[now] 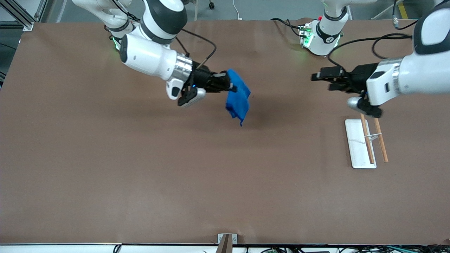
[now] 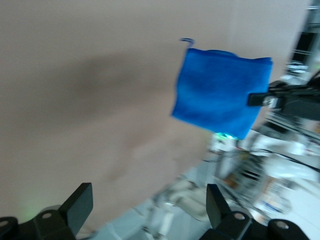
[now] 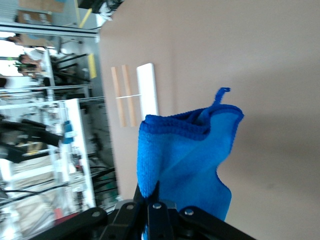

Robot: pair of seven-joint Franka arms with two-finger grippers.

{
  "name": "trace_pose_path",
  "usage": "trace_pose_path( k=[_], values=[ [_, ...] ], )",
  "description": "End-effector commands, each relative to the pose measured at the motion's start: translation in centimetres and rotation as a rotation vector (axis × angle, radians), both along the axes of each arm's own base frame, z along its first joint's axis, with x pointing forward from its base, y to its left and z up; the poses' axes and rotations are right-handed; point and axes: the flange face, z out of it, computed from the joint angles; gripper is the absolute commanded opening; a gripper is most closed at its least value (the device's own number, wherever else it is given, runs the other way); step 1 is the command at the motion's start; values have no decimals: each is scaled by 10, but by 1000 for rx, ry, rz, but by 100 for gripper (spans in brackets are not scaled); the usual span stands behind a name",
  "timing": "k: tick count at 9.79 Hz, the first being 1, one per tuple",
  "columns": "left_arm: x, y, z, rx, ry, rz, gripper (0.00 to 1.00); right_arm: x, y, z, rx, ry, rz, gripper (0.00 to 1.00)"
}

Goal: Right arm passes towel to left arm to hang
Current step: 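Lift the towel with the right gripper while the left gripper approaches, then close the left gripper on the hanging towel beside the right gripper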

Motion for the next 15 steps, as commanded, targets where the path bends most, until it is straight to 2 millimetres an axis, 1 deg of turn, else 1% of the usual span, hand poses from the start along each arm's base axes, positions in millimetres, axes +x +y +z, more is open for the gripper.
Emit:
trace_pose_path(
  k=[1,2,4,5,6,7,9,11,15],
  values=[
    [-18,-2,-58,-112,81,30,100,16,19,15,188,132,-40,0],
    [-22,-7,-70,-225,84,36,100,10,30,25,250,174,-49,0],
    [-43,-7,-121,-381,86,37,100,1,39,25,346,207,-58,0],
    [-49,-7,-132,-433,104,69,99,-3,43,24,404,220,-66,0],
    [-49,-1,-142,-475,121,111,99,-8,47,24,450,221,-71,0],
    [-49,6,-146,-519,92,120,99,-11,49,23,476,205,-68,0],
    [-60,10,-155,-653,65,191,94,-12,50,23,479,201,-66,0],
    [-56,7,-151,-752,63,285,94,-14,52,23,478,199,-64,0],
    [-57,2,-159,-805,73,380,92,-15,53,22,475,201,-66,0]
  ],
)
